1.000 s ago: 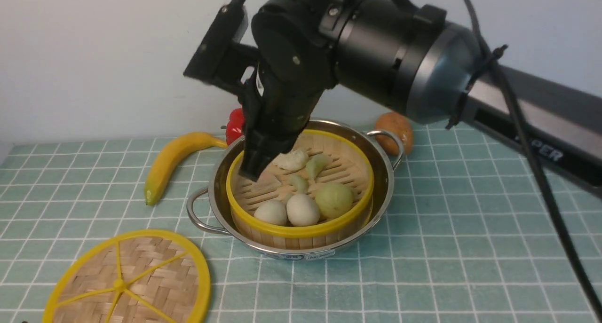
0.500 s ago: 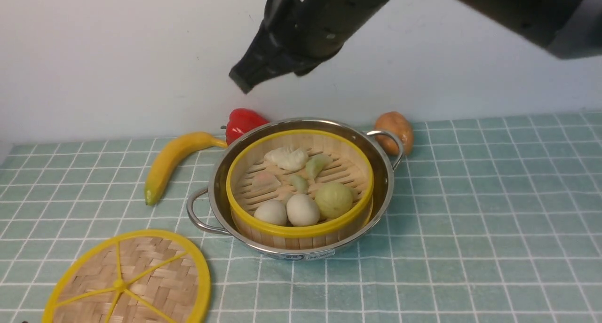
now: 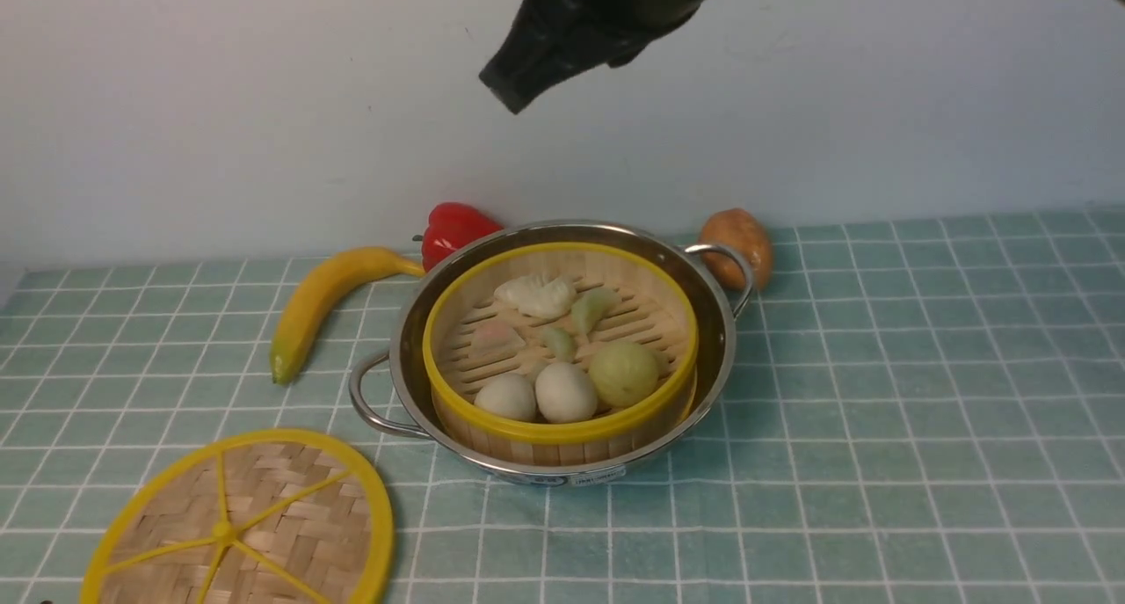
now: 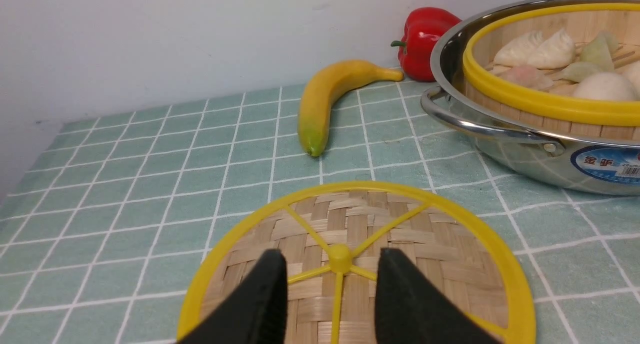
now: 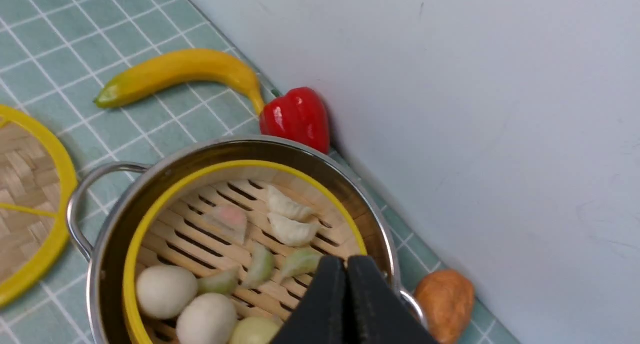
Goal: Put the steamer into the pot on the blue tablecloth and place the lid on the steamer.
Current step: 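Grasp the bamboo steamer lid lying on the table by its centre knob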
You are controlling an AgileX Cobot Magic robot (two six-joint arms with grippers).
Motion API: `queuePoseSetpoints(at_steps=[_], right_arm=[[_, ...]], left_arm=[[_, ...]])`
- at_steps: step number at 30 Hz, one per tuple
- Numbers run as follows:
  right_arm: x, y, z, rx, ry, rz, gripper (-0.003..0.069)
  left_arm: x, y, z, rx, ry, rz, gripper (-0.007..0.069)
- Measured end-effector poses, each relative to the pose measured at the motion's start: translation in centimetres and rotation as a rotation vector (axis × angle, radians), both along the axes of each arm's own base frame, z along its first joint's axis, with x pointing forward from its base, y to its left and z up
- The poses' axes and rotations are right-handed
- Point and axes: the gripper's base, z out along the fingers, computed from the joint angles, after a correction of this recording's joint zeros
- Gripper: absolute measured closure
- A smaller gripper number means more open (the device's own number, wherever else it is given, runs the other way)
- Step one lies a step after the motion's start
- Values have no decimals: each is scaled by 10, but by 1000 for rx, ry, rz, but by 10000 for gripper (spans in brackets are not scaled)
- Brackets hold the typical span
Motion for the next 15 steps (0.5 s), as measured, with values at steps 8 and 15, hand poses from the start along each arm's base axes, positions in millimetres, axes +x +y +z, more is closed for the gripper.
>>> queuePoseSetpoints(at_steps=[8,15], right_arm=[[-61,-123,17,209,-78,-160,608],[-121,-222,-32,444,-232,-398,568]], left_arm=[[0,0,0,0,0,0,382],[0,0,0,0,0,0,382]])
